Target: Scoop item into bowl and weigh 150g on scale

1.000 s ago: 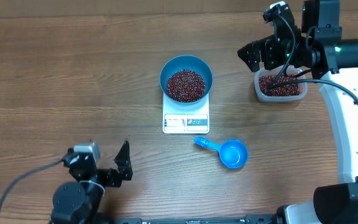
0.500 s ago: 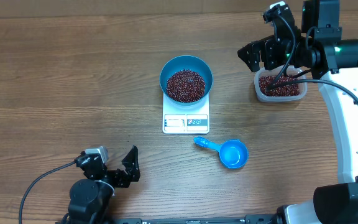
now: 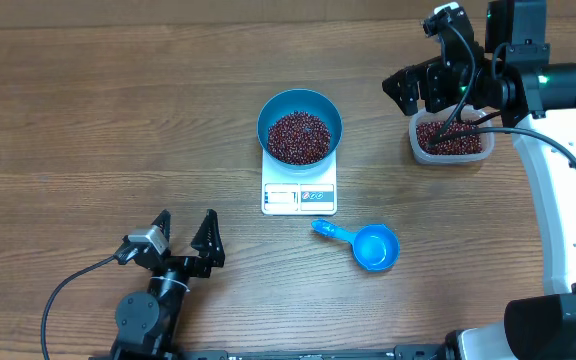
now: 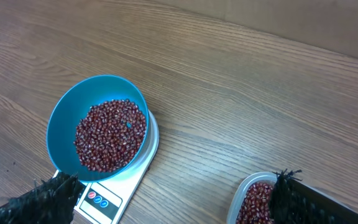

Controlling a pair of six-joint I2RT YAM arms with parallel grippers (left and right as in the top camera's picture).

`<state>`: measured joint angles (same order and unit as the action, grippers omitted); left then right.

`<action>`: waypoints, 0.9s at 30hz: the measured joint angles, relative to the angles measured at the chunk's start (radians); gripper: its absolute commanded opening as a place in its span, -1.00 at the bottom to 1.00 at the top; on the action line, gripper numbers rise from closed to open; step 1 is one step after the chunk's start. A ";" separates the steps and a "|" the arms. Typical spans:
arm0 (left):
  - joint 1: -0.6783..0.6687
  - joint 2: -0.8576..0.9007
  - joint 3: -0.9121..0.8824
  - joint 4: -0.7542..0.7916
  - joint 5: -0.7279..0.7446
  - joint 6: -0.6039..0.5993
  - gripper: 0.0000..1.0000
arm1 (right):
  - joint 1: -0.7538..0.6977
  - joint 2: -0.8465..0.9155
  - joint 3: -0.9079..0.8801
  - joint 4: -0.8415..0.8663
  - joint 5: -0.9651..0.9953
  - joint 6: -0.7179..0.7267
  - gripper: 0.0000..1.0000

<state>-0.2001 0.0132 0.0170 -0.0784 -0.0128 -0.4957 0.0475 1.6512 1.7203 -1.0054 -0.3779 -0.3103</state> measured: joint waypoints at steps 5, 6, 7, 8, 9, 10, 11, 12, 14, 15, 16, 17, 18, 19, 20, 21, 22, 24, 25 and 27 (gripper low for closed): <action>0.000 0.000 -0.005 -0.003 -0.006 0.009 0.99 | 0.000 0.000 0.000 0.000 0.000 0.000 0.99; 0.000 0.000 -0.005 -0.003 -0.006 0.017 0.99 | 0.000 0.000 0.000 0.000 -0.001 0.000 1.00; 0.000 0.000 -0.005 -0.003 -0.006 0.020 0.99 | 0.000 0.000 0.000 0.000 0.000 0.000 1.00; 0.000 0.000 -0.005 -0.003 -0.006 0.024 0.99 | 0.000 0.000 0.000 0.000 0.000 0.000 1.00; 0.000 0.000 -0.005 -0.003 -0.006 0.026 0.99 | 0.000 0.000 0.000 0.000 -0.001 0.000 1.00; 0.000 0.000 -0.005 -0.003 -0.006 0.027 0.99 | 0.000 0.000 0.000 0.000 0.000 0.000 0.99; 0.000 0.000 -0.005 -0.003 -0.006 0.027 0.99 | 0.000 0.000 0.000 0.000 -0.001 0.000 1.00; 0.000 0.000 -0.005 -0.003 -0.006 0.027 0.99 | 0.000 0.000 0.000 0.000 0.000 0.000 1.00; 0.000 0.000 -0.005 -0.003 -0.006 0.027 0.99 | 0.000 0.000 0.000 0.000 0.000 0.000 1.00; 0.000 0.000 -0.005 -0.003 -0.006 0.027 0.99 | 0.000 0.000 0.000 0.000 0.000 0.000 1.00; 0.000 0.000 -0.005 -0.003 -0.006 0.027 0.99 | 0.000 0.000 0.000 0.000 0.000 0.000 1.00; 0.000 0.000 -0.005 -0.003 -0.006 0.027 0.99 | 0.000 0.000 0.000 0.000 0.000 0.000 1.00; 0.000 0.000 -0.005 -0.003 -0.006 0.027 0.99 | 0.000 0.000 0.000 0.000 -0.001 0.000 1.00; 0.000 0.000 -0.005 -0.003 -0.006 0.027 0.99 | 0.000 0.000 0.000 0.000 -0.001 0.000 1.00; 0.000 0.000 -0.005 -0.003 -0.006 0.027 0.99 | 0.000 0.000 0.000 0.000 0.000 0.000 1.00; 0.000 0.000 -0.005 -0.003 -0.006 0.027 0.99 | 0.000 0.000 0.000 0.000 0.000 0.000 1.00; 0.000 0.000 -0.005 -0.003 -0.006 0.027 0.99 | 0.000 0.000 0.000 0.000 0.000 0.000 1.00; 0.000 0.000 -0.005 -0.003 -0.006 0.027 0.99 | 0.000 0.000 0.000 0.000 0.000 0.000 1.00; 0.000 0.000 -0.005 -0.003 -0.006 0.027 0.99 | 0.000 0.000 0.000 0.000 0.000 0.000 1.00; 0.000 0.000 -0.005 -0.003 -0.006 0.027 0.99 | 0.000 0.000 0.000 0.000 -0.001 0.000 1.00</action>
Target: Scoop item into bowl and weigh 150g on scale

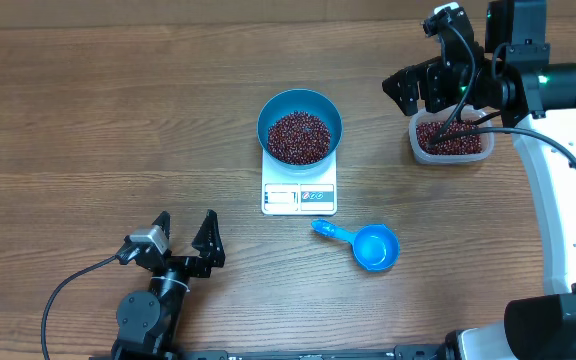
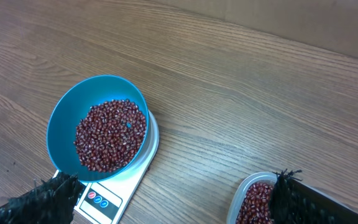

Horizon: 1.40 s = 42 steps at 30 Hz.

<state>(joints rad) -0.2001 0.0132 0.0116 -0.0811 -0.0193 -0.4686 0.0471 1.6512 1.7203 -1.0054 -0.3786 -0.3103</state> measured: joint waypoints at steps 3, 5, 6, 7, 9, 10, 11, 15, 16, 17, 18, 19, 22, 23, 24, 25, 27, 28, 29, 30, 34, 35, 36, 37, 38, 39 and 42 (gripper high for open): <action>0.000 0.000 0.000 0.000 0.000 0.000 0.99 | 0.000 0.000 0.000 0.000 0.000 0.000 1.00; 0.000 0.000 0.000 0.000 0.000 0.000 0.98 | 0.000 0.000 0.000 0.000 0.000 0.000 1.00; 0.000 0.000 0.000 0.000 0.000 0.000 0.99 | 0.000 0.000 0.000 0.000 0.000 0.000 1.00; 0.000 0.000 0.000 0.000 0.000 0.000 0.99 | 0.000 0.000 0.000 0.000 0.000 0.000 1.00; 0.000 0.000 0.000 0.000 0.000 0.000 0.99 | 0.000 0.000 0.000 0.000 0.001 0.000 1.00; 0.000 0.000 0.000 0.000 0.000 0.000 0.99 | 0.000 0.000 0.000 0.000 0.000 0.000 1.00; 0.000 0.000 0.000 0.000 0.000 0.000 0.99 | 0.000 0.000 0.000 0.000 0.000 0.000 1.00; 0.000 0.000 0.000 0.000 0.000 0.000 0.99 | 0.000 0.000 0.000 0.000 0.009 -0.004 1.00; 0.000 0.000 0.000 0.000 0.000 0.000 0.99 | 0.000 0.000 0.000 0.000 0.027 -0.005 1.00; 0.000 0.000 0.000 0.000 0.000 0.000 0.99 | 0.000 0.000 0.000 -0.005 0.069 -0.005 1.00; 0.000 0.000 0.000 0.000 0.000 0.000 0.99 | 0.000 0.000 0.000 -0.011 0.100 -0.005 1.00; 0.000 0.000 0.000 0.000 0.000 0.000 0.99 | 0.000 0.000 0.000 -0.016 0.122 -0.005 1.00; 0.000 0.000 0.000 0.000 0.000 0.000 0.98 | 0.000 0.000 0.000 -0.030 0.167 -0.005 1.00; 0.000 0.000 0.000 0.000 0.000 0.000 0.98 | 0.001 0.000 0.000 -0.053 0.172 0.000 1.00; 0.000 0.000 0.000 0.000 0.000 0.000 0.99 | 0.004 0.000 0.000 -0.103 0.177 0.008 1.00; 0.000 0.000 0.000 0.000 0.000 0.000 0.99 | 0.014 -0.001 -0.002 -0.207 0.172 0.024 1.00; 0.000 0.000 0.000 0.000 0.000 0.000 0.99 | 0.038 -0.005 -0.002 -0.260 0.156 0.032 1.00; 0.000 0.000 0.000 0.000 0.000 0.000 0.99 | 0.060 -0.012 -0.004 -0.275 0.143 0.036 1.00; 0.000 0.000 0.000 0.000 0.000 0.000 0.99 | 0.101 -0.032 -0.006 -0.269 0.120 0.041 1.00; 0.000 0.000 0.000 0.000 0.000 0.000 0.99 | 0.141 -0.056 -0.013 -0.232 0.106 0.045 1.00; 0.000 0.000 0.000 0.000 0.000 0.000 0.99 | 0.298 -0.167 -0.078 -0.099 0.077 0.033 1.00; 0.000 0.000 0.000 0.000 0.000 0.000 0.99 | 0.329 -0.195 -0.106 -0.074 0.072 0.026 1.00; 0.000 0.000 0.000 0.000 0.000 0.000 0.99 | 0.370 -0.237 -0.157 -0.037 0.074 0.019 1.00; 0.000 0.000 0.000 0.000 0.000 0.000 0.99 | 0.406 -0.286 -0.233 0.018 0.072 0.014 1.00; 0.000 0.000 0.000 0.001 0.000 0.000 0.99 | 0.417 -0.305 -0.264 0.033 0.074 0.012 1.00; 0.000 0.000 0.000 0.000 0.000 0.000 0.99 | 0.429 -0.347 -0.344 0.095 0.072 0.019 1.00; 0.000 0.000 -0.001 0.001 0.000 0.000 0.99 | 0.417 -0.443 -0.530 0.180 0.081 0.049 1.00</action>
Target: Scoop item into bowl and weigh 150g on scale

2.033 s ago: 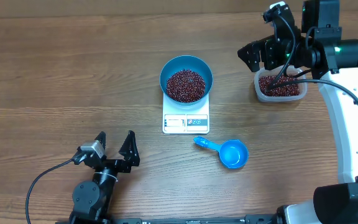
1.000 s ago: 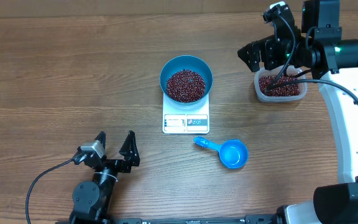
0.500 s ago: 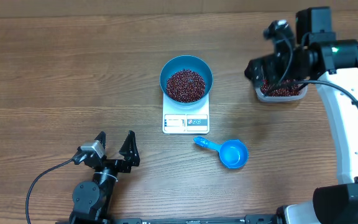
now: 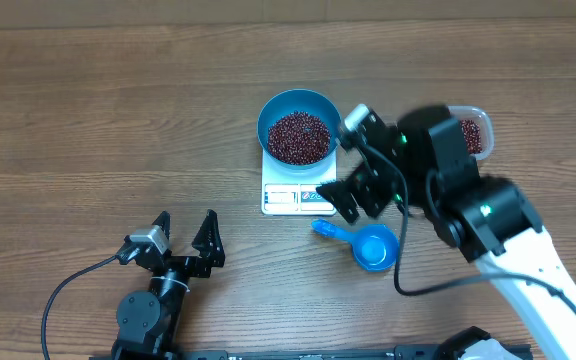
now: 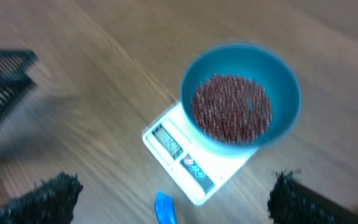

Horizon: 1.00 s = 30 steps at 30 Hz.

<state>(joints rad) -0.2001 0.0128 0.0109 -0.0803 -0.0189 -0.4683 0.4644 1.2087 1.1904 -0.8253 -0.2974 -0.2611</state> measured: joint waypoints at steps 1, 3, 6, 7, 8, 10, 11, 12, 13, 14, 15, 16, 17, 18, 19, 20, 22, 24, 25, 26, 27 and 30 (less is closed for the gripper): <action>0.000 0.000 0.000 0.000 0.000 0.000 0.99 | -0.014 -0.044 -0.075 0.050 0.001 0.018 1.00; 0.000 0.000 -0.001 0.002 0.000 0.000 0.99 | -0.065 -0.157 -0.208 0.093 0.006 0.045 1.00; 0.000 0.000 -0.001 0.002 0.000 0.000 0.99 | -0.145 -0.318 -0.346 0.107 0.010 0.061 1.00; 0.000 0.000 -0.001 0.002 0.000 0.000 0.99 | -0.170 -0.370 -0.388 0.114 0.010 0.064 1.00; 0.000 0.000 -0.001 0.002 0.000 0.000 0.99 | -0.181 -0.400 -0.415 0.121 0.009 0.067 1.00; 0.000 0.000 -0.001 0.002 0.000 0.000 0.99 | -0.196 -0.472 -0.493 0.143 0.006 0.070 1.00; 0.000 0.000 -0.001 0.002 0.000 0.000 0.99 | -0.196 -0.523 -0.551 0.156 0.000 0.071 1.00; 0.000 0.000 -0.001 0.002 0.000 0.000 0.99 | -0.196 -0.561 -0.592 0.176 -0.010 0.073 1.00; 0.000 0.000 -0.001 0.002 0.000 0.000 0.99 | -0.196 -0.586 -0.616 0.183 -0.014 0.074 1.00; 0.000 0.000 -0.001 0.002 0.000 0.000 0.99 | -0.196 -0.648 -0.675 0.203 -0.028 0.074 1.00; 0.000 0.000 -0.001 0.002 0.000 0.000 0.99 | -0.198 -0.701 -0.718 0.218 -0.038 0.075 1.00; 0.000 0.000 -0.001 0.002 0.000 0.000 0.99 | -0.200 -0.737 -0.745 0.237 -0.046 0.076 1.00; 0.000 0.000 -0.001 0.002 0.000 0.000 0.99 | -0.207 -0.780 -0.778 0.266 -0.057 0.077 1.00; 0.000 0.000 -0.001 0.002 0.000 0.000 0.99 | -0.217 -0.824 -0.808 0.282 -0.068 0.078 1.00; 0.000 0.000 -0.001 0.002 0.000 0.000 0.99 | -0.235 -0.889 -0.849 0.304 -0.085 0.078 1.00; 0.000 0.000 -0.001 0.003 0.000 0.000 0.99 | -0.248 -0.930 -0.879 0.338 -0.099 0.078 1.00; 0.000 0.000 -0.002 0.002 0.000 0.000 0.99 | -0.261 -0.975 -0.912 0.381 -0.110 0.078 1.00; 0.000 0.000 -0.002 0.002 0.000 0.000 0.99 | -0.274 -1.019 -0.945 0.436 -0.117 0.081 1.00; 0.000 0.000 -0.002 0.002 0.000 0.000 0.99 | -0.282 -1.042 -0.966 0.467 -0.119 0.084 1.00; 0.000 0.000 -0.002 0.002 0.000 0.000 0.99 | -0.293 -1.066 -0.990 0.505 -0.122 0.090 1.00; 0.000 0.000 -0.002 0.002 0.000 0.000 0.99 | -0.299 -1.084 -1.018 0.552 -0.124 0.101 1.00; 0.000 0.000 -0.002 0.002 0.000 0.000 0.99 | -0.309 -1.138 -1.082 0.633 -0.125 0.114 1.00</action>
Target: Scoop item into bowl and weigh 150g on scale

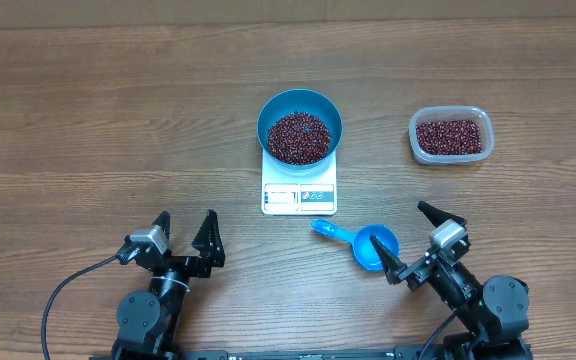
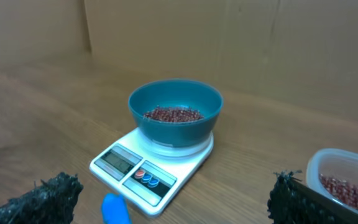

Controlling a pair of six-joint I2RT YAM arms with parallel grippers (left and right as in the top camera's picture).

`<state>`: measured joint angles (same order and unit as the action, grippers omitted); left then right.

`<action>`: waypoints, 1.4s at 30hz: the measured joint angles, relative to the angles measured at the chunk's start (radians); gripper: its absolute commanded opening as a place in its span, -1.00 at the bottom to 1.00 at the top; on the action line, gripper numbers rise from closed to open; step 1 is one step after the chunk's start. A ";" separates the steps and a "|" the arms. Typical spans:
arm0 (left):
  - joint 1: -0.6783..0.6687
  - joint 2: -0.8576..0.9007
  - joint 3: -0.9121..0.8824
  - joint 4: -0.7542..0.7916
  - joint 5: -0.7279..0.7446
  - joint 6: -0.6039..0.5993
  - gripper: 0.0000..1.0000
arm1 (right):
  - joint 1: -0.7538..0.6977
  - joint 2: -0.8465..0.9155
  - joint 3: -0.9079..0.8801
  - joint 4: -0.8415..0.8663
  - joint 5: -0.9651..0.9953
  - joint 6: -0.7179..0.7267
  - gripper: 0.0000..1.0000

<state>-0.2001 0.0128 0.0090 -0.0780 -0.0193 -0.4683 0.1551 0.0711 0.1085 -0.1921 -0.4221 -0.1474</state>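
A blue bowl [image 1: 300, 126] of red beans sits on the white scale [image 1: 299, 197] at the table's middle; the right wrist view shows the bowl [image 2: 175, 111] on the scale [image 2: 143, 176] too. A clear tub [image 1: 449, 136] of beans stands at the back right. The blue scoop [image 1: 365, 243] lies in front of the scale, handle pointing left. My right gripper [image 1: 416, 245] rests open at the front right, just behind the scoop, holding nothing. My left gripper [image 1: 186, 235] stands open at the front left, empty.
Bare wooden table [image 1: 98, 120] lies to the left and behind the scale. A brown cardboard wall [image 2: 241, 43] backs the table in the right wrist view. The bean tub's edge [image 2: 344, 180] shows at that view's right.
My right arm was stretched over the scale and scoop with its gripper open; now it is drawn back to the front right edge, still open. The scoop, bowl and tub stay put.
My right gripper hung open over the bean tub at the back right for two moments. Then it was above the scale and scoop in mid-table. Now it sits low at the front right. The left arm never moved, and the scoop lay untouched throughout.
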 measured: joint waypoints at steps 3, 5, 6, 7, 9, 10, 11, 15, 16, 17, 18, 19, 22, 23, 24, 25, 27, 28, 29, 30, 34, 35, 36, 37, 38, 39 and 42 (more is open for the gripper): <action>0.000 0.000 0.000 0.000 0.000 0.000 0.99 | -0.006 -0.042 -0.044 0.063 0.002 0.007 1.00; 0.000 0.000 0.000 0.000 0.000 0.000 0.99 | -0.012 -0.056 -0.077 0.134 0.004 0.011 1.00; 0.000 0.000 0.000 0.000 0.000 0.000 0.99 | -0.014 -0.058 -0.085 0.142 0.010 0.013 1.00; 0.000 0.000 0.000 0.000 0.000 0.000 0.99 | -0.016 -0.058 -0.089 0.144 0.013 0.013 1.00; 0.000 0.000 0.000 0.000 0.000 0.000 0.99 | -0.018 -0.058 -0.090 0.137 0.031 0.014 1.00; 0.000 0.000 0.000 0.000 0.000 0.000 0.99 | -0.018 -0.058 -0.090 0.136 0.036 0.013 1.00; 0.000 0.000 0.000 0.000 0.000 0.000 0.99 | -0.018 -0.058 -0.090 0.136 0.047 0.014 1.00; 0.000 0.000 0.000 0.000 0.000 0.000 0.99 | -0.018 -0.058 -0.090 0.134 0.071 0.042 1.00; 0.000 0.000 0.000 0.000 0.000 0.000 0.99 | -0.018 -0.058 -0.090 0.132 0.074 0.047 1.00; 0.000 0.000 0.000 0.000 0.000 0.000 0.99 | -0.018 -0.058 -0.090 0.132 0.075 0.051 1.00; 0.000 0.000 0.000 0.000 0.000 0.000 0.99 | -0.018 -0.058 -0.090 0.131 0.077 0.053 1.00; 0.000 0.000 0.000 0.000 0.000 0.000 0.99 | -0.018 -0.058 -0.090 0.132 0.080 0.055 1.00; 0.000 0.000 0.000 0.000 0.000 0.000 0.99 | -0.018 -0.058 -0.090 0.132 0.083 0.063 1.00; 0.000 0.000 0.000 0.000 0.000 0.000 0.99 | -0.018 -0.058 -0.090 0.132 0.084 0.064 1.00; 0.000 0.000 0.000 0.000 0.000 0.000 0.99 | -0.018 -0.058 -0.090 0.131 0.086 0.065 1.00; 0.000 0.000 0.000 0.000 0.000 0.000 0.99 | -0.018 -0.058 -0.090 0.132 0.087 0.066 1.00; 0.000 0.000 0.000 0.000 0.000 0.000 0.99 | -0.018 -0.058 -0.090 0.132 0.086 0.066 1.00; 0.000 0.000 0.000 0.000 0.000 0.000 0.99 | -0.018 -0.058 -0.090 0.132 0.086 0.066 1.00; 0.000 0.000 0.000 0.000 0.000 0.000 0.99 | -0.018 -0.058 -0.090 0.132 0.087 0.066 1.00; 0.000 0.000 0.000 0.000 0.000 0.000 0.99 | -0.018 -0.058 -0.090 0.132 0.086 0.066 1.00; 0.000 0.000 0.000 0.000 0.000 0.000 0.99 | -0.018 -0.058 -0.090 0.132 0.086 0.066 1.00; 0.000 0.000 0.000 0.000 0.000 0.000 0.99 | -0.018 -0.058 -0.090 0.132 0.087 0.065 1.00; 0.000 0.000 0.000 0.000 0.000 0.000 0.99 | -0.018 -0.058 -0.090 0.132 0.087 0.066 1.00; 0.000 0.000 0.000 0.000 0.000 0.000 0.99 | -0.018 -0.058 -0.090 0.131 0.087 0.066 1.00; 0.000 0.000 0.000 0.000 0.000 0.000 0.99 | -0.018 -0.058 -0.090 0.132 0.086 0.066 1.00; 0.000 0.000 0.000 0.000 0.000 0.000 0.99 | -0.018 -0.058 -0.090 0.132 0.086 0.066 1.00; 0.000 0.000 0.000 0.000 0.000 0.000 0.99 | -0.018 -0.058 -0.090 0.132 0.087 0.066 1.00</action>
<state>-0.2001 0.0128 0.0090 -0.0780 -0.0193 -0.4683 0.1371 0.0128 0.0185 -0.0605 -0.3355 -0.0814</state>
